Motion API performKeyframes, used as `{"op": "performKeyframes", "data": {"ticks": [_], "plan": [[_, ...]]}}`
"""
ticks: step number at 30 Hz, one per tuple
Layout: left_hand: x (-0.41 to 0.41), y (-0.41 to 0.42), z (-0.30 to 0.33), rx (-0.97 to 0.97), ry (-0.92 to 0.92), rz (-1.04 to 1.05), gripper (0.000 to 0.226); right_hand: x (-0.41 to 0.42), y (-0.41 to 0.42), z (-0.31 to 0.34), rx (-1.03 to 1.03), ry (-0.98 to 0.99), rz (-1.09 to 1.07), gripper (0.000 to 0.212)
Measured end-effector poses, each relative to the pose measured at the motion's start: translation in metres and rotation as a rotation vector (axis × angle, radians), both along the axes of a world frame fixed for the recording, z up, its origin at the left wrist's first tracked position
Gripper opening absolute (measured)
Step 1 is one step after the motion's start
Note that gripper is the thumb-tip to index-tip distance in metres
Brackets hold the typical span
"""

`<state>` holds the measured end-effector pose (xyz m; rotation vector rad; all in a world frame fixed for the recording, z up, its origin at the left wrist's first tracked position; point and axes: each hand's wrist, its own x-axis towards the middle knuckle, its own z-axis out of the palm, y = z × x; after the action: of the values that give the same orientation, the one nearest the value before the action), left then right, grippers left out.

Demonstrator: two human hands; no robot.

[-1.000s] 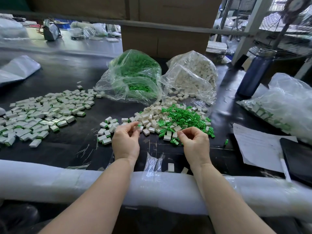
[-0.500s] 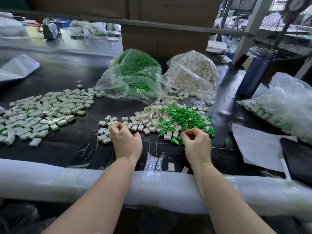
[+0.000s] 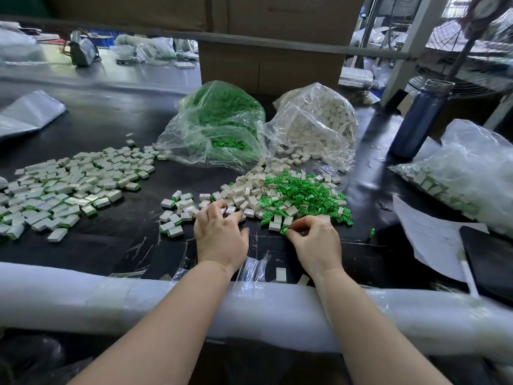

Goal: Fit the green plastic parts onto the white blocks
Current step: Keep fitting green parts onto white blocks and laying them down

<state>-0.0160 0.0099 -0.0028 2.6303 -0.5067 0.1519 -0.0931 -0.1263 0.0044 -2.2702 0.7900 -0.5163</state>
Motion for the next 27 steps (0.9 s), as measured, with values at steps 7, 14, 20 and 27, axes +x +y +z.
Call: {"op": "performKeyframes", "data": {"ticks": [7,14,20,27], "plan": [[-0.0017,0.0014,0.0023,-0.095,-0.06,0.017,0.021,0.0004,0.0011,0.0006,-0.071,0.058,0.024,0.014],[-0.004,0.0009,0.0037,-0.136,-0.072,0.041,0.013,0.0,0.0024,0.0005,-0.113,-0.015,0.04,0.011],[-0.0028,0.0003,0.0027,-0.085,-0.058,0.016,0.024,-0.0011,0.006,0.0011,-0.068,-0.146,0.097,0.01],[-0.0076,0.0003,0.0061,-0.258,-0.071,-0.121,0.017,-0.0005,0.0077,-0.0002,-0.047,-0.196,0.169,0.02]]}}
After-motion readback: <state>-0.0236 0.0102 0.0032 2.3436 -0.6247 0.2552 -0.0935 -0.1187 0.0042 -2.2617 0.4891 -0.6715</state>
